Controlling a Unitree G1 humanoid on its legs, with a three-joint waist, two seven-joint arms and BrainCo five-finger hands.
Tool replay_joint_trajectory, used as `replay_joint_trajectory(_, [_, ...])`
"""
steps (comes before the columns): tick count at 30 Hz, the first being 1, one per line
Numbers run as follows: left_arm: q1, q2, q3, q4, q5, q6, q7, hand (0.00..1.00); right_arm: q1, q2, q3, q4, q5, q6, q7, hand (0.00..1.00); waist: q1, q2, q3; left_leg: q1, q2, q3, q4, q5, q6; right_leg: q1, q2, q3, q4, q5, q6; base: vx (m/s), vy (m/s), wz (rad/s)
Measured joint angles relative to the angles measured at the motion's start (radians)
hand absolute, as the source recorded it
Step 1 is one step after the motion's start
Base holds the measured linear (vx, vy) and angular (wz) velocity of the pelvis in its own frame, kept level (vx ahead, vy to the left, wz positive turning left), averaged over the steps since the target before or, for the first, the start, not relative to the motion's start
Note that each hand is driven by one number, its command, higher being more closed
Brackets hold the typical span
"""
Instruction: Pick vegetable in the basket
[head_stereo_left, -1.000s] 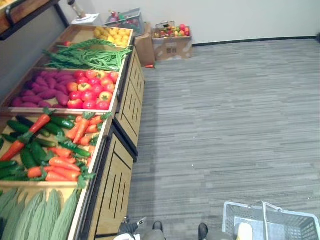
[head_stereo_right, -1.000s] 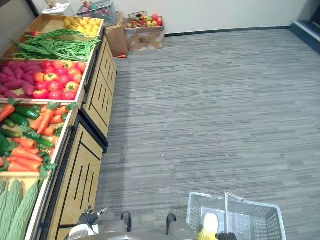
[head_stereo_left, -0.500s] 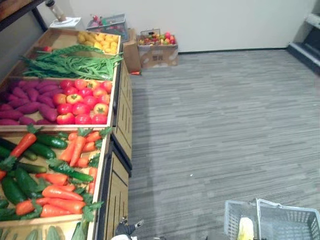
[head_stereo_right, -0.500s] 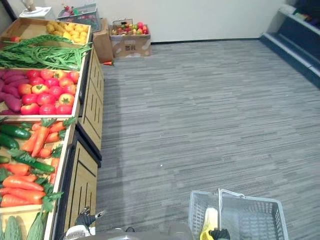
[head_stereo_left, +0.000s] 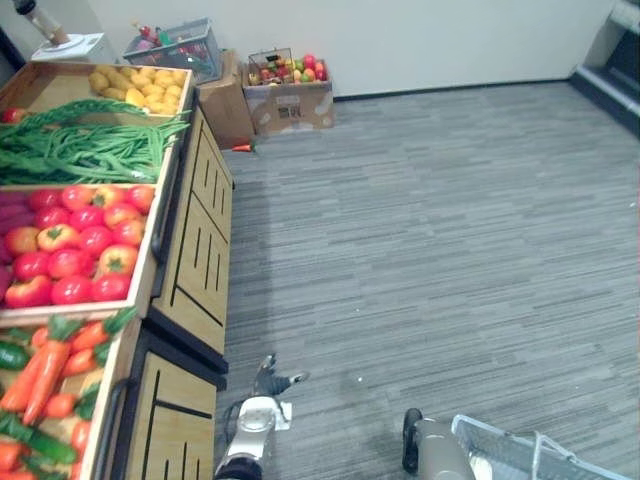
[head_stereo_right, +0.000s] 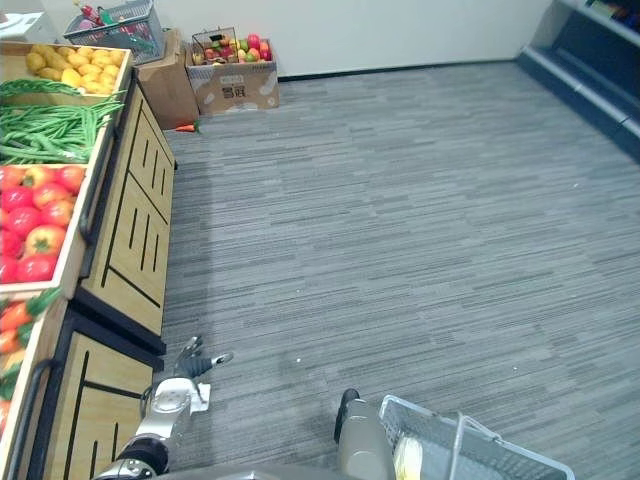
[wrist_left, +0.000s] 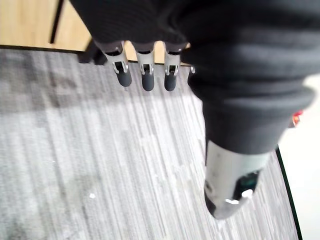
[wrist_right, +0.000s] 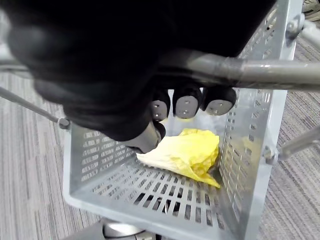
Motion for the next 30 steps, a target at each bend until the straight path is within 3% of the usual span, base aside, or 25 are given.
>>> replay_joint_trajectory(1, [0.004,-0.003,-0.009,-0.002,0.000,0.000,0.000,0.00,-0.002,-0.005,-0.001,0.005,0.000,0.000,0.000,1.00,-0.002,0.005,-0.002,-0.015,0.010,-0.025,0.025,0.028,0.003,0.004,0.008,-0.012,0.008,-0.017,-0.010,0.48,-0.452,0.13])
replay_joint_trajectory(3, [0.009,-0.004,-0.025,-0.004,0.000,-0.004,-0.001,0.00,-0.017,-0.007,-0.005,0.032,-0.002,0.000,0.002,1.00,-0.008,0.004,-0.002,-0.083,0.034,-0.106,0.144,0.150,-0.005,0.061,0.025,-0.060,-0.015,-0.058,-0.045,0.48,-0.400,0.38])
replay_joint_trajectory(4, [0.018,-0.004,-0.026,-0.004,0.000,-0.005,-0.001,0.00,-0.023,-0.008,-0.003,0.033,-0.002,0.000,0.002,1.00,-0.009,-0.001,-0.001,-0.119,0.040,-0.133,0.220,0.213,-0.015,0.099,0.030,-0.078,-0.042,-0.069,-0.056,0.44,-0.346,0.42])
replay_joint_trajectory(5, [0.035,-0.004,-0.027,0.001,0.000,-0.006,-0.001,0.00,-0.038,-0.015,0.012,0.033,-0.002,0.000,0.002,1.00,-0.005,-0.007,0.001,-0.174,0.043,-0.137,0.359,0.252,-0.052,0.151,0.039,-0.091,-0.087,-0.074,-0.064,0.41,-0.292,0.28])
replay_joint_trajectory(7, [0.061,-0.004,-0.028,0.037,0.000,-0.004,-0.002,0.00,-0.061,-0.038,0.029,0.035,-0.002,0.000,-0.001,1.00,0.008,-0.016,0.007,-0.263,0.046,-0.090,0.569,0.234,-0.071,0.242,0.049,-0.110,-0.155,-0.076,-0.069,0.42,-0.261,0.24])
replay_joint_trajectory(10, [0.118,-0.001,-0.017,0.070,0.000,-0.004,-0.001,0.00,-0.097,-0.077,0.055,0.043,-0.001,-0.005,-0.011,1.00,0.036,-0.023,0.013,-0.361,0.042,0.036,0.686,0.146,-0.025,0.378,0.047,-0.138,-0.245,-0.076,-0.069,0.28,-0.105,0.31])
replay_joint_trajectory(12, [0.144,0.004,0.019,0.093,0.000,-0.005,-0.001,0.00,-0.125,-0.094,0.053,0.041,-0.001,-0.009,-0.022,1.00,0.042,-0.027,0.015,-0.460,0.032,0.078,0.640,0.108,-0.011,0.435,0.031,-0.195,-0.289,-0.073,-0.063,0.20,0.037,0.61])
replay_joint_trajectory(14, [0.156,0.002,0.053,0.109,-0.010,-0.004,-0.002,0.00,-0.138,-0.106,0.049,0.024,0.000,-0.024,-0.024,1.00,0.043,-0.039,0.020,-0.503,0.005,0.176,0.478,0.136,0.022,0.478,0.001,-0.260,-0.325,-0.066,-0.035,0.18,0.084,0.83])
replay_joint_trajectory(16, [0.168,-0.002,0.072,0.118,-0.020,-0.004,-0.001,0.00,-0.126,-0.125,0.039,0.005,0.000,-0.034,-0.033,1.00,0.048,-0.016,0.019,-0.518,-0.041,0.350,0.204,0.320,0.082,0.542,-0.007,-0.355,-0.363,-0.069,0.022,0.22,0.162,1.14])
replay_joint_trajectory(17, [0.168,-0.002,0.086,0.130,-0.019,-0.003,-0.001,0.00,-0.119,-0.123,0.030,-0.001,0.000,-0.034,-0.039,1.00,0.049,-0.018,0.016,-0.509,-0.055,0.399,0.173,0.304,0.105,0.557,-0.012,-0.373,-0.371,-0.069,0.034,0.25,0.199,1.38])
replay_joint_trajectory(18, [0.166,-0.007,0.109,0.141,-0.018,0.000,-0.001,0.00,-0.111,-0.108,0.020,-0.012,0.000,-0.037,-0.040,1.00,0.045,-0.028,0.001,-0.482,-0.109,0.401,0.074,0.303,0.107,0.574,-0.023,-0.409,-0.396,-0.055,0.057,0.25,0.190,1.27])
replay_joint_trajectory(19, [0.167,-0.009,0.126,0.144,-0.014,0.003,-0.002,0.00,-0.122,-0.096,0.022,-0.012,-0.001,-0.041,-0.039,1.00,0.061,-0.027,-0.003,-0.467,-0.146,0.417,-0.007,0.305,0.134,0.575,-0.028,-0.419,-0.415,-0.052,0.062,0.24,0.176,1.07])
replay_joint_trajectory(21, [0.163,-0.003,0.165,0.145,-0.012,0.012,-0.003,0.00,-0.162,-0.066,0.034,-0.010,-0.001,-0.041,-0.038,1.00,0.093,-0.053,0.011,-0.468,-0.177,0.426,-0.034,0.302,0.168,0.583,-0.038,-0.422,-0.435,-0.040,0.080,0.16,0.123,0.46])
replay_joint_trajectory(25, [0.212,0.004,0.197,0.161,0.004,0.020,-0.004,0.00,-0.178,-0.016,0.086,-0.007,-0.004,-0.041,-0.017,1.00,0.120,-0.083,0.000,-0.428,-0.223,0.446,-0.038,0.267,0.204,0.647,-0.065,-0.411,-0.441,-0.006,0.078,0.16,0.132,0.44])
replay_joint_trajectory(27, [0.227,0.006,0.202,0.186,0.006,0.029,-0.005,0.00,-0.200,-0.006,0.090,0.016,-0.006,-0.040,-0.011,1.00,0.130,-0.084,-0.016,-0.410,-0.253,0.439,-0.086,0.246,0.204,0.635,-0.086,-0.407,-0.394,-0.006,0.078,0.13,0.120,0.27])
replay_joint_trajectory(29, [0.247,0.003,0.198,0.186,0.007,0.033,-0.007,0.00,-0.205,-0.003,0.089,0.031,-0.024,-0.040,0.001,1.00,0.134,-0.078,-0.027,-0.384,-0.268,0.407,-0.136,0.236,0.195,0.557,-0.139,-0.382,-0.176,-0.005,0.080,0.10,0.119,0.41])
replay_joint_trajectory(30, [0.249,0.009,0.181,0.184,0.008,0.033,-0.008,0.00,-0.209,-0.001,0.090,0.029,-0.026,-0.045,0.002,1.00,0.131,-0.077,-0.033,-0.367,-0.279,0.379,-0.147,0.229,0.198,0.495,-0.189,-0.343,0.006,0.030,0.105,0.17,0.139,0.49])
